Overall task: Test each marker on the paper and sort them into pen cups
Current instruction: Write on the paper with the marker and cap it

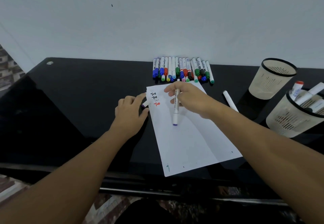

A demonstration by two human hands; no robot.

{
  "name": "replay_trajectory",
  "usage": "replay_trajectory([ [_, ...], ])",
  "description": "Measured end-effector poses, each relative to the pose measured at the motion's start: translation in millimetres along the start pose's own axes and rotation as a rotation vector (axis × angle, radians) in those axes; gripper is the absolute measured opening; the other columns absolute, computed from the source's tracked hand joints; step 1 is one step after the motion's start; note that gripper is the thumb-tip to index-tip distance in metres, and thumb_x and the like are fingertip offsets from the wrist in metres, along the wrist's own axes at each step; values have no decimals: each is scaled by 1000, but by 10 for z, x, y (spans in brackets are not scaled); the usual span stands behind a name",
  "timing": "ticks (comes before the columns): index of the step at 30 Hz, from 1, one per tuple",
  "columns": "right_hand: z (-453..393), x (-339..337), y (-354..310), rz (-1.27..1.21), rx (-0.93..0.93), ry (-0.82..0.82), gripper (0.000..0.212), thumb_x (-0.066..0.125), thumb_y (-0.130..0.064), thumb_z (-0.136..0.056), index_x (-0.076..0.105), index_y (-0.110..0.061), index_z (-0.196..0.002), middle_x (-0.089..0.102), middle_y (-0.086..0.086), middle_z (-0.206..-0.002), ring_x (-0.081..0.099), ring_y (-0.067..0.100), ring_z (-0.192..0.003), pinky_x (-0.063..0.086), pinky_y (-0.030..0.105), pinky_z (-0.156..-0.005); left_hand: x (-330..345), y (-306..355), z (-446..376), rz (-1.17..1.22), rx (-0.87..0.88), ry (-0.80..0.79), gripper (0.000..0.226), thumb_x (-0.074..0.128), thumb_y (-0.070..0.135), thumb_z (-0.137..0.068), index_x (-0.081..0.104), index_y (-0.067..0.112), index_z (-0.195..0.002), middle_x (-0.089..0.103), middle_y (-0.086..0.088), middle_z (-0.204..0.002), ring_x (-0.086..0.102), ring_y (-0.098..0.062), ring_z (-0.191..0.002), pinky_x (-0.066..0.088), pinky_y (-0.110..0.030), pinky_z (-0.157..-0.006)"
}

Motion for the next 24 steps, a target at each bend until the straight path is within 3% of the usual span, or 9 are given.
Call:
replay_trajectory([
  [3,-3,-2,51,150,4,-63,57,39,11,-95,57,-35,-123,57,-3,-116,63,17,-103,58,33,-83,43,-32,38,-37,114,28,48,50,36,-104,42,42,-151,49,4,-129,38,-21,-121,35,-44,-106],
  [5,10,15,87,282,-51,-45,47,46,6,-98,54,-34,-120,58,1,-110,61,21,-93,53,31,-70,73,-33,39,-48,155,50,43,50,32,-105,49,42,-147,51,3,-130,39,-21,-120,35,-44,-105],
  [9,9,110,147,386,-207,70,15,55,-15,-105,49,-27,-112,62,6,-98,55,21,-75,53,40,-73,108,-61,20,-43,164,53,35,50,32,-105,60,40,-138,52,3,-131,38,-21,-121,34,-41,-104],
  [11,17,162,167,287,-237,132,5,49,-29,-109,47,-28,-113,63,12,-92,60,27,-75,54,44,-73,107,-71,15,-22,167,70,31,52,32,-104,65,37,-133,53,2,-130,39,-22,-121,32,-40,-103],
  [15,-7,302,238,-154,-91,285,27,49,-58,-103,65,-38,-112,51,-3,-73,48,12,-66,46,28,-65,108,-56,22,-6,161,68,30,53,34,-104,67,37,-130,53,2,-129,39,-22,-122,33,-42,-105],
  [17,-19,383,277,-240,-64,390,34,56,-57,-100,72,-27,-102,47,-9,-66,45,9,-63,41,29,-66,113,-64,29,3,160,76,29,55,33,-103,68,37,-129,54,3,-128,40,-22,-121,35,-43,-105],
  [19,-5,464,297,-303,-58,420,30,61,-47,-101,74,-20,-100,60,-10,-69,55,7,-65,45,28,-71,120,-77,32,14,160,91,28,56,33,-103,69,37,-127,55,3,-126,41,-22,-119,36,-44,-104],
  [22,17,556,353,-276,-94,403,10,66,-34,-100,71,-26,-101,75,-6,-87,72,4,-85,57,33,-84,111,-77,20,19,155,96,28,56,33,-103,70,37,-127,55,3,-125,41,-22,-119,36,-43,-104],
  [24,21,591,381,-268,-122,411,10,70,-33,-98,69,-25,-103,76,-5,-93,73,10,-92,60,40,-90,110,-77,18,10,150,87,28,55,33,-103,69,37,-127,54,3,-126,40,-22,-120,35,-43,-104],
])
Point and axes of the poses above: each hand's wrist, its own z-axis away from the middle knuckle, its own x-axis out of the palm, y = z × x, the point moved 2 cm from there along -z, towards the middle knuckle
